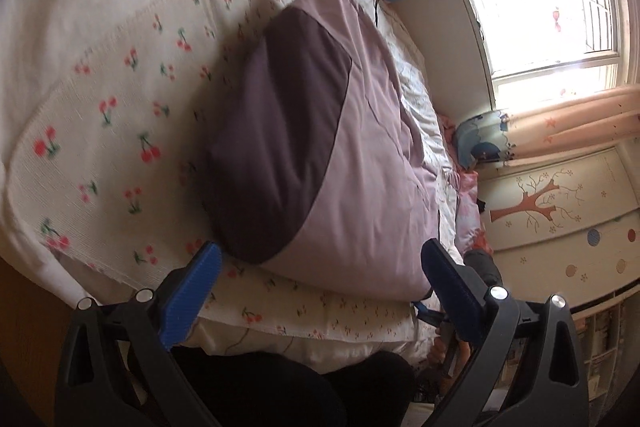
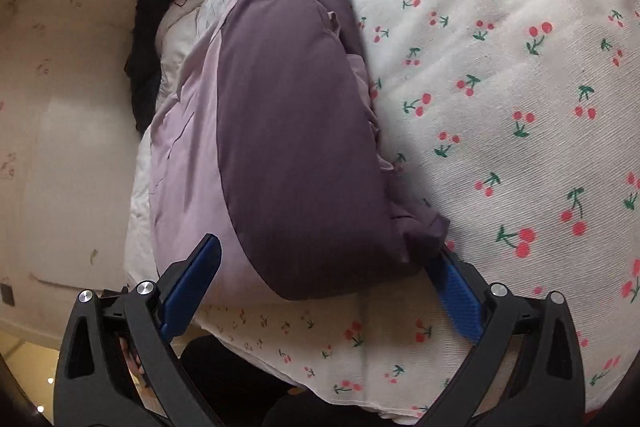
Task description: Fold large clothes
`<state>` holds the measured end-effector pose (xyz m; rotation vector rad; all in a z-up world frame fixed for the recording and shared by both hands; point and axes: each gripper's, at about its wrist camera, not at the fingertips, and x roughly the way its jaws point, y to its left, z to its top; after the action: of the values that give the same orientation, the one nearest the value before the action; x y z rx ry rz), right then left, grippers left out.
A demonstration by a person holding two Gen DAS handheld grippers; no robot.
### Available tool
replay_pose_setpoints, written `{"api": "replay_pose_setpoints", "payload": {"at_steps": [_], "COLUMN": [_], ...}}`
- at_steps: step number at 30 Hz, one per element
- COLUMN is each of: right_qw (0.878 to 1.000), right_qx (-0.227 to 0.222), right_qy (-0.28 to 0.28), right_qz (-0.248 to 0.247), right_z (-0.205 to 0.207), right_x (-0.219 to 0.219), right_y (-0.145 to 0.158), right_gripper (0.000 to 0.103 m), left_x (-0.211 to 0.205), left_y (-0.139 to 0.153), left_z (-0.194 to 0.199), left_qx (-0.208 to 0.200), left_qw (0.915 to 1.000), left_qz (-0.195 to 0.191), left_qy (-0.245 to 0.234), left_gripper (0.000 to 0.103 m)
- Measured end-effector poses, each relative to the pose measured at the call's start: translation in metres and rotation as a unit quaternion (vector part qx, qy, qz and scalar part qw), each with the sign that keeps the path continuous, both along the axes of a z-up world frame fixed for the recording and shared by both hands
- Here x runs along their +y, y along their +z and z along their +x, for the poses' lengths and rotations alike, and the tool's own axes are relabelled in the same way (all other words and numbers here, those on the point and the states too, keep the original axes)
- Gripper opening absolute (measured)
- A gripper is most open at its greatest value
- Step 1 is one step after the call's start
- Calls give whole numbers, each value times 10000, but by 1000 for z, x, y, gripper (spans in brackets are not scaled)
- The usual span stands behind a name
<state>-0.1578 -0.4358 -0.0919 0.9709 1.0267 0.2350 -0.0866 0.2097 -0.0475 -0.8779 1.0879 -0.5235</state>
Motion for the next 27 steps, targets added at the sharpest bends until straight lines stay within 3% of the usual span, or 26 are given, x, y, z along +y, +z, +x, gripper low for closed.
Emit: {"api": "replay_pose_setpoints", "payload": {"at_steps": [2, 4, 8, 10, 13, 16, 20, 25, 27], "right_qw": [9967, 9858, 9793, 9859, 9970, 9940, 9932, 9868, 9865], "right_qx": [-411, -970, -1368, -1219, -447, -189, 65, -336, -317], "right_qy": [-253, -313, -121, -16, 58, 17, 12, 91, -12], "right_qz": [656, 1337, 1487, 1149, 634, 1074, 1166, 1584, 1604], "right_z": [-6, -9, -2, 4, 8, 5, 15, 42, 51], "right_x": [-10, -18, -18, -15, -14, -23, -22, -14, -15], "right_y": [12, 32, 60, 63, 40, 5, -24, -25, -36], "right_gripper": [97, 97, 97, 97, 97, 97, 97, 97, 97], "left_x": [-8, -19, -37, -46, -48, -45, -35, -37, -44], "left_y": [-7, -14, -31, -46, -49, -43, -60, -54, -48], "left_z": [1, 4, 9, 17, 23, 25, 28, 32, 40], "left_qx": [165, 287, 416, 593, 493, 264, 582, 525, 554], "left_qw": [9998, 9990, 9977, 9960, 9944, 9920, 9916, 9928, 9955], "left_qz": [-107, -261, -444, -637, -862, -1107, -886, -617, -139], "left_qy": [-64, -208, -295, -182, 352, 547, 744, 884, 759], "left_gripper": [96, 96, 96, 96, 96, 96, 96, 96, 95]}}
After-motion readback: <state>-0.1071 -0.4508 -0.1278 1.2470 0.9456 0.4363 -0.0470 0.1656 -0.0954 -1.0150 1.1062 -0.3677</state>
